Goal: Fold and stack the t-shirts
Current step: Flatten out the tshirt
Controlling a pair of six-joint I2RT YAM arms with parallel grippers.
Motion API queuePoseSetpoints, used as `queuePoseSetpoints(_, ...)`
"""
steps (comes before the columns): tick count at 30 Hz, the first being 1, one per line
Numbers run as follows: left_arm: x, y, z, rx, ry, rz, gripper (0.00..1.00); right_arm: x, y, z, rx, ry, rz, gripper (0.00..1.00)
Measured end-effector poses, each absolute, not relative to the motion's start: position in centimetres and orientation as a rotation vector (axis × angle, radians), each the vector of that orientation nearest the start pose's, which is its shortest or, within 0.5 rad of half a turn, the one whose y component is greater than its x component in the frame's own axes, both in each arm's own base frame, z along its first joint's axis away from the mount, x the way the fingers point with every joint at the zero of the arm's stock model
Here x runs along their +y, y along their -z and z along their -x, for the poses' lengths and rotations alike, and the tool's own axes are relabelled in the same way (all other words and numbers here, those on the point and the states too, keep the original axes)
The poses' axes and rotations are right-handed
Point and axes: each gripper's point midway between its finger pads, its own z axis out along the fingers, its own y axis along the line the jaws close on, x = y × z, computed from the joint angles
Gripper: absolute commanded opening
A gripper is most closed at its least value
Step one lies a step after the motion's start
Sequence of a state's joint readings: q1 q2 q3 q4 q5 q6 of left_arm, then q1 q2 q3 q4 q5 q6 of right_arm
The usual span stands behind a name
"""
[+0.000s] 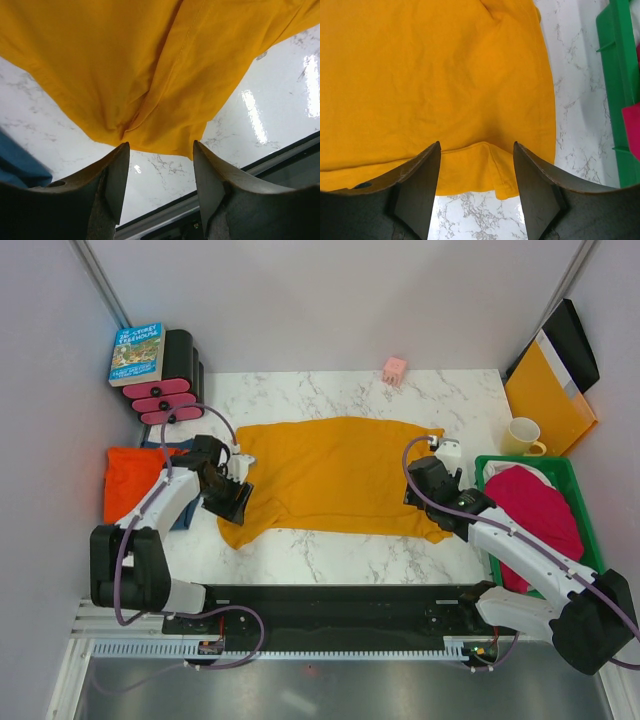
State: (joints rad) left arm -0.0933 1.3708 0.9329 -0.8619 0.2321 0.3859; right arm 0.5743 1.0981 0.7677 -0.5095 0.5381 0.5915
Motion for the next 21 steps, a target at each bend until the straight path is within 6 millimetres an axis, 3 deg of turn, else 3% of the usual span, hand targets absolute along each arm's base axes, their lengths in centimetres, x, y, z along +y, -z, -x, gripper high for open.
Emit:
queuePoseSetpoints(6,-4.5,-4.2,-22.4,2.86,0.302,-0.725,0.56,9.4,-12.4,-27.4,2.256,0.049,-0.256,0.67)
queuePoseSetpoints(16,-4.4,-3.2,-24.4,2.823,0.265,-0.72,0.53,9.3,-12.3,-27.2,2.254,0.048,-0.257,0.67)
queuePoseSetpoints(19,-4.4,-2.3,-24.5,2.835,0.261,-0.72,0.44,9.2,-12.2,-27.2,2.256,0.051,-0.256,0.67)
queuePoseSetpoints(21,-4.2,-1.7,-24.4,2.849,0.257,-0.719,0.32,9.2,-12.2,-27.2,2.257,0.052,-0.255,0.67)
